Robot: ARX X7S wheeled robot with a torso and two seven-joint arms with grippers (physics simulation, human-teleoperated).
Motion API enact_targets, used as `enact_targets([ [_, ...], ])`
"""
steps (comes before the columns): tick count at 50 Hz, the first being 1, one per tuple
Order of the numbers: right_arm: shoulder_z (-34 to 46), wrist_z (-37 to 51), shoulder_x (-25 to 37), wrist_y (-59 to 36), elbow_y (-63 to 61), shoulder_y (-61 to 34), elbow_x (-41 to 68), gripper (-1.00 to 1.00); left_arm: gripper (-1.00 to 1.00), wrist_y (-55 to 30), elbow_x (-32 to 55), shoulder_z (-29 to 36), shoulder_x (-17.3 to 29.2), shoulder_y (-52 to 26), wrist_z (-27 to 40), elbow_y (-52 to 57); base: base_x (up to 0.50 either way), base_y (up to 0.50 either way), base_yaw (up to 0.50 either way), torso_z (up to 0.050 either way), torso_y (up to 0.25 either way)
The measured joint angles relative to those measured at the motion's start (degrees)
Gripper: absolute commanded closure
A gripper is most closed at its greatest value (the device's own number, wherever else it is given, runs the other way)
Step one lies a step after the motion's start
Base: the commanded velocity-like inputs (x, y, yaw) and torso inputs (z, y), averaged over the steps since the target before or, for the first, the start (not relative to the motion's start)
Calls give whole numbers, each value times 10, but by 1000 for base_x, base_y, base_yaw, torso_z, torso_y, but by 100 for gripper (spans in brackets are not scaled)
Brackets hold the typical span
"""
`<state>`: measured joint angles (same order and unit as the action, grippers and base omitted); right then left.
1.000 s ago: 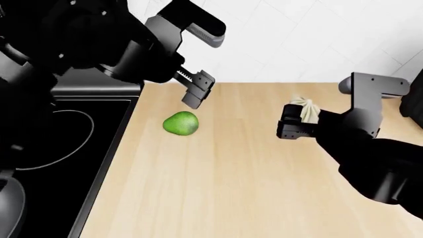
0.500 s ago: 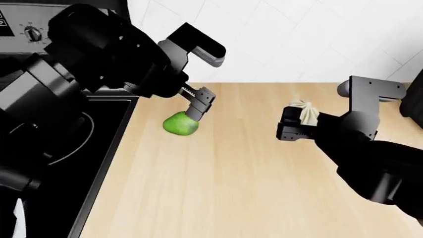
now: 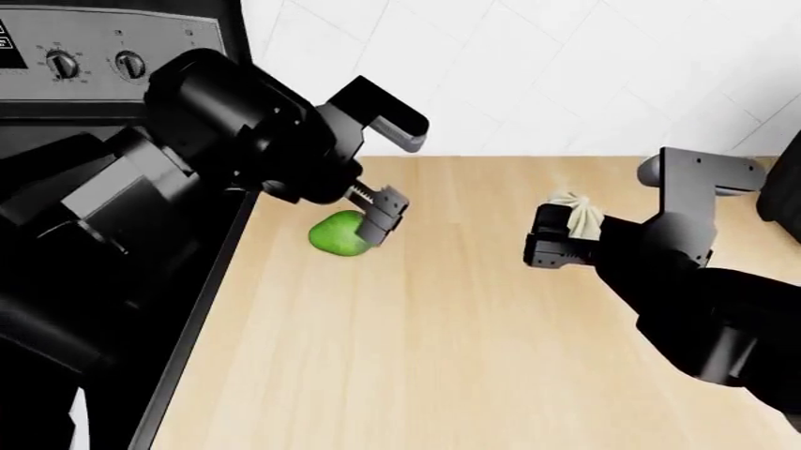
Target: Place both pans onto different burners. Then place the avocado and the dumpling on different pans.
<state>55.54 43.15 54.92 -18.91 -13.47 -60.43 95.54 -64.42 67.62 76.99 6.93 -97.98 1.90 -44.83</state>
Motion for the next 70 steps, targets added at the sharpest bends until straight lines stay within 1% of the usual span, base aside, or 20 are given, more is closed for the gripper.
enact_targets([
  [12, 0, -3, -2, 0, 3, 2, -2, 100, -100, 11, -10, 11, -11, 16, -13, -19, 0, 0, 0, 0, 0],
  [49, -1, -9, -9, 0, 11, 5, -5, 100, -100, 28, -20, 25, -19, 60, -26, -45, 0, 0, 0, 0, 0],
  [50, -1, -9, -9, 0, 11, 5, -5, 100, 100, 29, -20, 25, -20, 61, -27, -46, 0, 0, 0, 0, 0],
  [61, -1, -10, -11, -1, 14, 7, -6, 100, 100, 39, -19, 30, -18, 62, -22, -53, 2, 0, 0, 0, 0],
  [70, -1, -9, -13, -1, 13, 7, -6, 100, 100, 47, -17, 21, -11, 63, -9, -45, 0, 0, -1, 0, 0],
])
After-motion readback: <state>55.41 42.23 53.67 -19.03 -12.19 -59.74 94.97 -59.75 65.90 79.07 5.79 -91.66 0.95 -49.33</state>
